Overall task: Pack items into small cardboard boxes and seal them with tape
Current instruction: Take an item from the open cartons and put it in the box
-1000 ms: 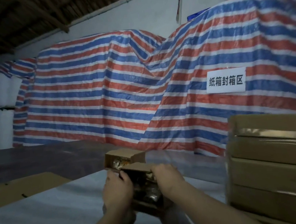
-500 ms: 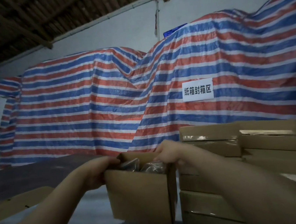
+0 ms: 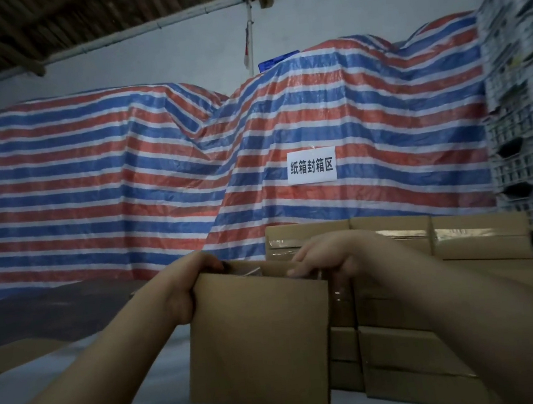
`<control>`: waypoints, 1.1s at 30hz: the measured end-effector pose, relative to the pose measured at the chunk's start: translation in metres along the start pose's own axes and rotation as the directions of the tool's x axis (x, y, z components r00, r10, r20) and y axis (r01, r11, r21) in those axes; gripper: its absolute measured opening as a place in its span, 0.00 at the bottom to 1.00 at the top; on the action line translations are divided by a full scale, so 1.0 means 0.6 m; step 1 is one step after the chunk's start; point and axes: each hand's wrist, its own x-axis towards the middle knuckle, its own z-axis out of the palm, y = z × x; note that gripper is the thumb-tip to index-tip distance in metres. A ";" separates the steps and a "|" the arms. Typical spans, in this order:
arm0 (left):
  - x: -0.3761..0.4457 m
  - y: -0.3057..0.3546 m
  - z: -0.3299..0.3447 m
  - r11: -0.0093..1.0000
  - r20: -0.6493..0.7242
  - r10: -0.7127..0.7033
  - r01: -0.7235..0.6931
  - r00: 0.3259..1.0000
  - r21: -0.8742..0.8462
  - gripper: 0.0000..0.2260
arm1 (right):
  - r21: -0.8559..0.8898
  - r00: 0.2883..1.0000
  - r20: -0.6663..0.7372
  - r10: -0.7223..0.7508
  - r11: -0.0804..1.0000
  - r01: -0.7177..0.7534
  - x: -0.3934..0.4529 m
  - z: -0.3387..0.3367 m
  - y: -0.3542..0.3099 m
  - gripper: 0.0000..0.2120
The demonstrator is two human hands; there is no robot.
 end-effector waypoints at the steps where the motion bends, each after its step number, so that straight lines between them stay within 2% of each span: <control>1: -0.001 -0.002 0.022 1.000 0.022 -0.006 0.006 1.000 -0.019 0.11 | 0.032 1.000 -0.018 0.022 0.999 -0.021 -0.010 -0.015 0.018 0.07; 7: -0.004 -0.114 0.175 0.984 0.207 -0.108 0.135 0.972 -0.119 0.05 | 0.079 0.959 -0.088 0.269 0.962 -0.262 -0.051 -0.024 0.175 0.07; 14: 0.007 -0.132 0.265 0.972 0.304 -0.127 0.180 0.944 -0.151 0.07 | 0.165 0.930 -0.271 0.247 0.964 -0.207 -0.098 -0.074 0.251 0.05; 17: 0.008 -0.145 0.282 0.983 0.331 -0.096 0.142 0.939 -0.118 0.07 | 0.146 0.902 -0.353 0.249 0.967 -0.210 -0.109 -0.067 0.279 0.04; 20: 0.010 -0.151 0.278 0.991 0.339 -0.043 0.083 0.940 -0.104 0.10 | 0.362 0.871 -0.405 0.276 0.924 -0.125 -0.128 -0.053 0.298 0.11; 23: 0.016 -0.165 0.269 0.988 0.325 0.026 0.025 0.945 -0.150 0.17 | 0.483 0.849 -0.458 0.264 0.876 -0.011 -0.151 -0.034 0.303 0.15; 26: 0.007 -0.195 0.268 0.984 0.328 0.067 -0.008 0.942 -0.177 0.20 | 0.672 0.818 -0.493 0.297 0.727 0.141 -0.159 0.011 0.309 0.20; 30: -0.011 -0.223 0.276 0.977 0.320 0.098 -0.031 0.942 -0.209 0.15 | 0.756 0.797 -0.539 0.273 0.573 0.316 -0.145 0.065 0.330 0.26; 33: -0.012 -0.225 0.277 0.968 0.351 0.117 -0.028 0.929 -0.249 0.14 | 0.751 0.773 -0.586 0.244 0.522 0.405 -0.143 0.074 0.340 0.27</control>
